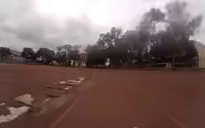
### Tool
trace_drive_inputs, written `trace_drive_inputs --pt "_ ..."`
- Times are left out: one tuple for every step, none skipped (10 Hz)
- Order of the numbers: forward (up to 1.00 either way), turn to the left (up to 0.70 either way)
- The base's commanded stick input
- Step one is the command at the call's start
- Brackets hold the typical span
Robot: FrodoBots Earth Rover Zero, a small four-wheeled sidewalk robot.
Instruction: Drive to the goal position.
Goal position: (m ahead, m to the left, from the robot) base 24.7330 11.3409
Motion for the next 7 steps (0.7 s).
trace_drive_inputs --pt "1.00 0.00" --pt "1.00 0.00" --pt "1.00 0.00" --pt "1.00 0.00" --pt "1.00 0.00" --pt "1.00 0.00" --pt "1.00 0.00"
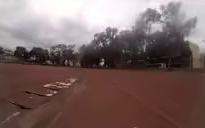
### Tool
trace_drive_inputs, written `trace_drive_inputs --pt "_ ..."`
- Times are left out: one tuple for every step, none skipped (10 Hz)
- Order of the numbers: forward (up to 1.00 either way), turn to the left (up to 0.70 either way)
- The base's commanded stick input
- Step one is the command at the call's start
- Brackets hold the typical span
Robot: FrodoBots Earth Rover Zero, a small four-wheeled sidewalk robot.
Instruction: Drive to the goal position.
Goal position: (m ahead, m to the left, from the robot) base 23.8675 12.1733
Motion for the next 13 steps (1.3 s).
trace_drive_inputs --pt "1.00 0.00" --pt "1.00 -0.23" --pt "1.00 -0.34" --pt "1.00 -0.12" --pt "1.00 0.00" --pt "1.00 0.00" --pt "1.00 0.00" --pt "1.00 0.00" --pt "1.00 0.00" --pt "1.00 0.00" --pt "1.00 0.00" --pt "1.00 0.00" --pt "1.00 0.00"
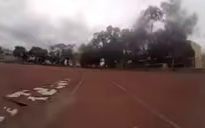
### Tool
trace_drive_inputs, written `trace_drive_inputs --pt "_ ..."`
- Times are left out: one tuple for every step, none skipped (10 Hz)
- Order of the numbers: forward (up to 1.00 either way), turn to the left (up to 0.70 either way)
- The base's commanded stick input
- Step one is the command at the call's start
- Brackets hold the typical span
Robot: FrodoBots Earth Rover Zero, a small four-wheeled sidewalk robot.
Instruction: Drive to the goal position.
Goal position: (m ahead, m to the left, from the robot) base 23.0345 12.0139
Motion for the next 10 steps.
trace_drive_inputs --pt "1.00 0.00" --pt "1.00 0.00" --pt "1.00 0.00" --pt "1.00 0.00" --pt "1.00 0.00" --pt "1.00 0.00" --pt "1.00 0.00" --pt "1.00 0.00" --pt "1.00 0.00" --pt "1.00 0.00"
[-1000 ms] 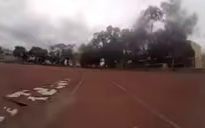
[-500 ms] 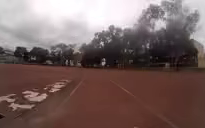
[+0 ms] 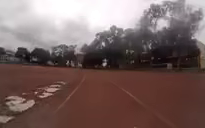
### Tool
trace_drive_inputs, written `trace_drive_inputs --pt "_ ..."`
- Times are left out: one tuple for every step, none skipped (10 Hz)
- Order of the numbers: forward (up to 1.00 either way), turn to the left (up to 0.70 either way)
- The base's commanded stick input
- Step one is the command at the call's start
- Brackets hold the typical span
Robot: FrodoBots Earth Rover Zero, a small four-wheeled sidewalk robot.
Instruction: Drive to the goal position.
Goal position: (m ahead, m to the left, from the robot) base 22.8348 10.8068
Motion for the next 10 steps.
trace_drive_inputs --pt "1.00 0.00" --pt "1.00 0.00" --pt "1.00 0.00" --pt "1.00 0.00" --pt "1.00 0.00" --pt "1.00 0.00" --pt "1.00 0.00" --pt "1.00 0.00" --pt "1.00 0.00" --pt "1.00 0.00"
